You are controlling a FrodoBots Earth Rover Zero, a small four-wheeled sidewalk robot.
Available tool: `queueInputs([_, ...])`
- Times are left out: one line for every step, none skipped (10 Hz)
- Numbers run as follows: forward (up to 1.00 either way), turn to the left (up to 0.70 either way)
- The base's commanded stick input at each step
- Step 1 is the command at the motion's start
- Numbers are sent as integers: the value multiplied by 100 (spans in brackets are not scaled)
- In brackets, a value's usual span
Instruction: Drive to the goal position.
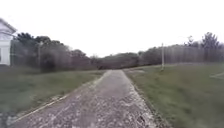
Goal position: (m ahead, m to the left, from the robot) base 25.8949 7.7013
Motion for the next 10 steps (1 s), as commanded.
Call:
queueInputs([100, 0])
queueInputs([100, 0])
queueInputs([100, 0])
queueInputs([100, 0])
queueInputs([100, 0])
queueInputs([100, 0])
queueInputs([100, 0])
queueInputs([100, 0])
queueInputs([100, 0])
queueInputs([100, 0])
